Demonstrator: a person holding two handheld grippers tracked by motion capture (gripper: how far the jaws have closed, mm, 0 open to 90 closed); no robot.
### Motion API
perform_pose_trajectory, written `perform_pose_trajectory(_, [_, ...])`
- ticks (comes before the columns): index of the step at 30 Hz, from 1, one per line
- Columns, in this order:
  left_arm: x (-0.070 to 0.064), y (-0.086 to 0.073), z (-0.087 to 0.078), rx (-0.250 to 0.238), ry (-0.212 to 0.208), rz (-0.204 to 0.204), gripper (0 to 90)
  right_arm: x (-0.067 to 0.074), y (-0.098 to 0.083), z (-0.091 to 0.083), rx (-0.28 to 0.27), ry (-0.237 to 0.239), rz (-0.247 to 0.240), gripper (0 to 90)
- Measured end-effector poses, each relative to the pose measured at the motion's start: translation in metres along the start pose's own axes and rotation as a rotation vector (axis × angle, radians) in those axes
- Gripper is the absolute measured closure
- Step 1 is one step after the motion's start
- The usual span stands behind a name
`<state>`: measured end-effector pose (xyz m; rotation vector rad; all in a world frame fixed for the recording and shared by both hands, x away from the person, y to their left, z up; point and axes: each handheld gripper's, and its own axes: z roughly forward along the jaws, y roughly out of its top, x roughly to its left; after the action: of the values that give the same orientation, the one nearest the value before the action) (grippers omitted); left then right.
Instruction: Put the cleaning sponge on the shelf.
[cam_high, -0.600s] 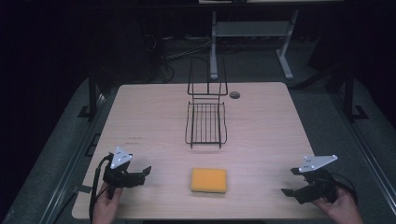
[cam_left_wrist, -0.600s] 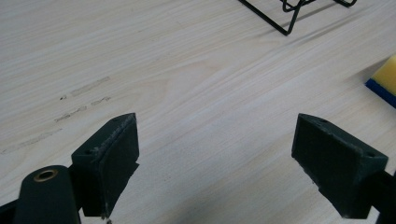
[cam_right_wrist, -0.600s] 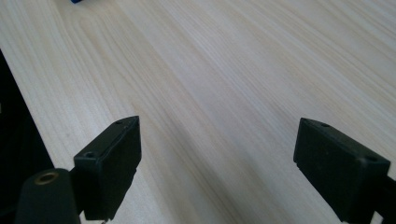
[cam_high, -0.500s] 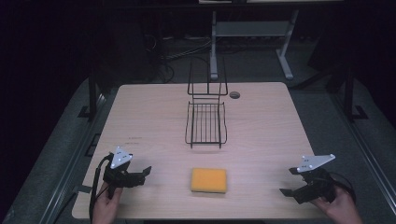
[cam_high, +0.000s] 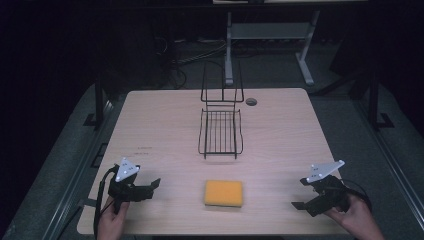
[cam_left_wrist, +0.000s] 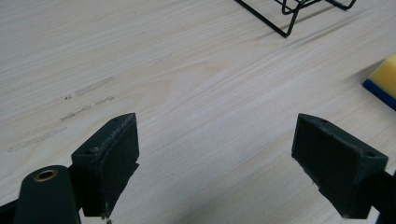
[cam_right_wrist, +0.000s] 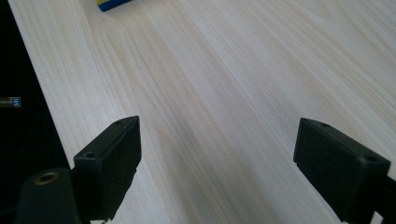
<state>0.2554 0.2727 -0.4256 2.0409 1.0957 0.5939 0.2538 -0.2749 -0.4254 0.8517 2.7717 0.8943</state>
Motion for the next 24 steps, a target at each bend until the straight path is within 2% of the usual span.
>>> perform_pose_trajectory(12, [0.001, -0.001, 0.001, 0.005, -0.003, 0.0, 14.3, 0.005, 0.021, 0.007, 0.03, 0.045, -0.042, 14.7])
perform_pose_trajectory(24, [0.002, -0.001, 0.0, 0.004, -0.002, 0.001, 14.3, 0.01, 0.042, 0.018, 0.061, 0.072, -0.106, 14.7])
